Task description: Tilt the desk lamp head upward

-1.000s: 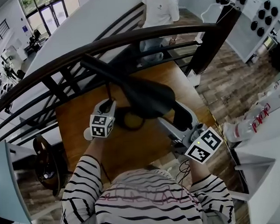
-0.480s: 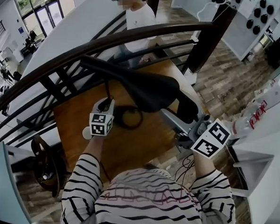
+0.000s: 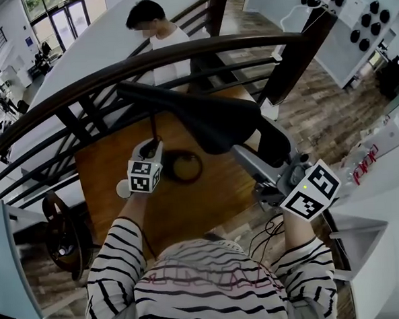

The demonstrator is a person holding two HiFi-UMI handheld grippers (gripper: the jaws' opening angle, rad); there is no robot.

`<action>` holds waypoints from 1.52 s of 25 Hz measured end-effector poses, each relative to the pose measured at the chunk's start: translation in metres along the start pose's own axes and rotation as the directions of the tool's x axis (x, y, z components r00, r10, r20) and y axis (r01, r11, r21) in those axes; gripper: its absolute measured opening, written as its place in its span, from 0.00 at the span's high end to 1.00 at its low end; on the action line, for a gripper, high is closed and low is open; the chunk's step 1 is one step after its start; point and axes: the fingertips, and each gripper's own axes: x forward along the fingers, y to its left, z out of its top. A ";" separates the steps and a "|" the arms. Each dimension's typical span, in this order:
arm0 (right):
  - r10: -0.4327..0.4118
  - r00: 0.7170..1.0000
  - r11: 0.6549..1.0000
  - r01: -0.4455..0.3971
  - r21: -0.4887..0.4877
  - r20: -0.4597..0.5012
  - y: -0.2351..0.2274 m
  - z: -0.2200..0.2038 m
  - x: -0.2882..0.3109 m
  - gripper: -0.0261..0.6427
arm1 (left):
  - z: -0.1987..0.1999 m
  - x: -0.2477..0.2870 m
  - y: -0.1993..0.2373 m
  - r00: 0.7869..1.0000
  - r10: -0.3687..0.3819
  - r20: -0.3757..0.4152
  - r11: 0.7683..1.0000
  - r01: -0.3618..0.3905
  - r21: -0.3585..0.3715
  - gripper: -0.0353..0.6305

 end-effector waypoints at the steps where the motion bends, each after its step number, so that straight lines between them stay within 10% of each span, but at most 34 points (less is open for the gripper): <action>1: 0.002 1.000 1.000 -0.002 -0.003 -0.009 0.000 0.002 0.001 0.46 | 0.000 0.000 0.000 1.000 0.001 0.001 1.000 -0.001 0.000 0.86; 38: 0.003 1.000 0.995 -0.006 -0.103 -0.028 0.013 0.033 0.014 0.47 | -0.006 -0.002 -0.002 1.000 0.011 -0.024 1.000 -0.011 0.007 0.85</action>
